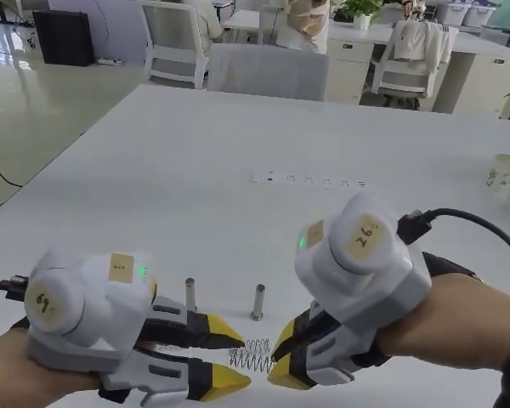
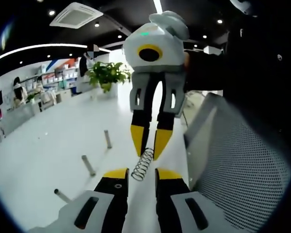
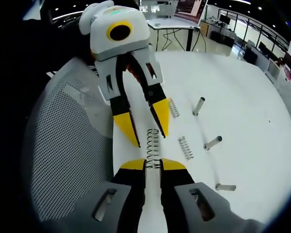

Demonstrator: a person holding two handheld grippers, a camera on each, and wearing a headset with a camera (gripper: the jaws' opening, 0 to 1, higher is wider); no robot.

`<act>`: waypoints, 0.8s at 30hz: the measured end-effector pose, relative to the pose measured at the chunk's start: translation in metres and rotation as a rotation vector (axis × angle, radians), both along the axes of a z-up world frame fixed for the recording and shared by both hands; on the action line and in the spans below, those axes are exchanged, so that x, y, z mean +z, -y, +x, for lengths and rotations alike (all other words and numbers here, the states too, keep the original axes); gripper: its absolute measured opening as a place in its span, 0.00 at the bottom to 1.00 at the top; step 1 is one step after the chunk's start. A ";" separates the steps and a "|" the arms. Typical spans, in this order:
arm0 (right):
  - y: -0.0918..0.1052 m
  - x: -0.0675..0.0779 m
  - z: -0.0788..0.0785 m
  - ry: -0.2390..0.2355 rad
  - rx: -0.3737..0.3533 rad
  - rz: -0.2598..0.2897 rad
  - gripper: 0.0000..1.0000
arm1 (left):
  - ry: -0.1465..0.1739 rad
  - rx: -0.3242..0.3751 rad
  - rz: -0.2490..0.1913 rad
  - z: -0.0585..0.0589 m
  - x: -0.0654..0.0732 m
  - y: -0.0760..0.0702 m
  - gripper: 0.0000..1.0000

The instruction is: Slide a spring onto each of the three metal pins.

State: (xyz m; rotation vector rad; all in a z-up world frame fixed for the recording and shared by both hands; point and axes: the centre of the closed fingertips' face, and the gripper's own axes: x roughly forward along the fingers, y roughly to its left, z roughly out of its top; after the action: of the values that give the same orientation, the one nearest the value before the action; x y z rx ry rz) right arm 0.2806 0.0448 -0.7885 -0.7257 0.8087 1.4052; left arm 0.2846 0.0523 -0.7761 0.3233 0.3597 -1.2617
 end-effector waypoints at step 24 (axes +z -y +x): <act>-0.005 0.013 -0.007 -0.050 -0.023 0.035 0.08 | 0.086 -0.069 0.105 -0.005 -0.012 0.001 0.02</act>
State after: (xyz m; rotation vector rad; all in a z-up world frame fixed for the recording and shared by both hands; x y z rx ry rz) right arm 0.2740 0.0498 -0.7755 -0.6551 0.8274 1.4183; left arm 0.2799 0.0518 -0.7883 0.4820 0.3440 -1.2946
